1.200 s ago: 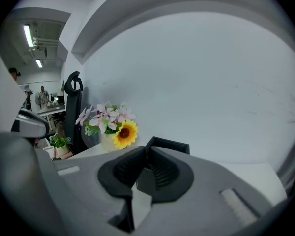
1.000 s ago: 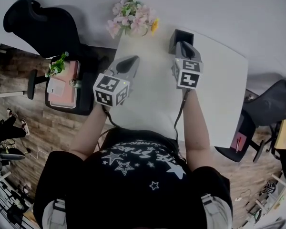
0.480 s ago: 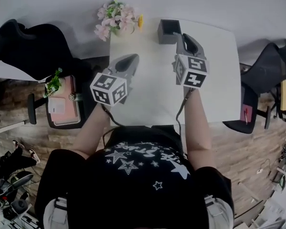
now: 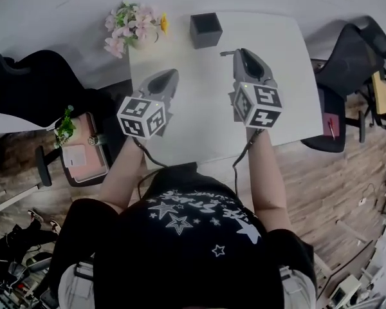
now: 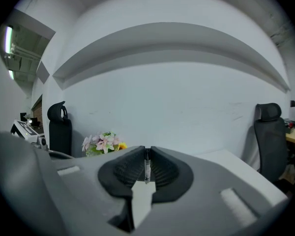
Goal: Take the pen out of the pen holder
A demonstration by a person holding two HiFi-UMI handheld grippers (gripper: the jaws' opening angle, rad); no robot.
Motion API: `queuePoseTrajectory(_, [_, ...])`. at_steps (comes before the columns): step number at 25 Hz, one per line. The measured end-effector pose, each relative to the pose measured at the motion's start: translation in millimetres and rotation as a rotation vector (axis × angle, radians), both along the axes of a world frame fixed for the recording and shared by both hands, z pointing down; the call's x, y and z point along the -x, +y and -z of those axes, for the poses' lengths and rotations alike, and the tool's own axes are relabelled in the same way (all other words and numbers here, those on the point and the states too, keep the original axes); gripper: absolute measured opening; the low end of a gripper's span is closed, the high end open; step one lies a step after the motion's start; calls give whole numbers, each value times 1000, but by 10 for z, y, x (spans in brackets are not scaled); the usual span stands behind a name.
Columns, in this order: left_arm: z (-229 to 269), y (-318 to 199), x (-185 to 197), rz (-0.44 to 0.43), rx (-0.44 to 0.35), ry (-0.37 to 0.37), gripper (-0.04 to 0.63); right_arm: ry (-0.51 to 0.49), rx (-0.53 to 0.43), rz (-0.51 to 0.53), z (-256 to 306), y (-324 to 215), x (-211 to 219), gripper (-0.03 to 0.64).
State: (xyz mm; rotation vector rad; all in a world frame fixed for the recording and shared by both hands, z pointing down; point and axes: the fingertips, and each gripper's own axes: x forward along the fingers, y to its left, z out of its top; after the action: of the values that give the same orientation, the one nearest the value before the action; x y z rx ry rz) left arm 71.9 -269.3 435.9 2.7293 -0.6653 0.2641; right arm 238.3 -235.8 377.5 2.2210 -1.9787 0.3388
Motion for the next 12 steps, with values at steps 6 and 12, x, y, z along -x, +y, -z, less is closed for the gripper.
queuePoseTrajectory(6, [-60,280,-143,-41,-2,-29,11,-17,16,-25,-118,405,-24,38])
queuePoseTrajectory(12, [30,734,-147,-80,-41,-43,11,-30,9,-44,-161,929,69,38])
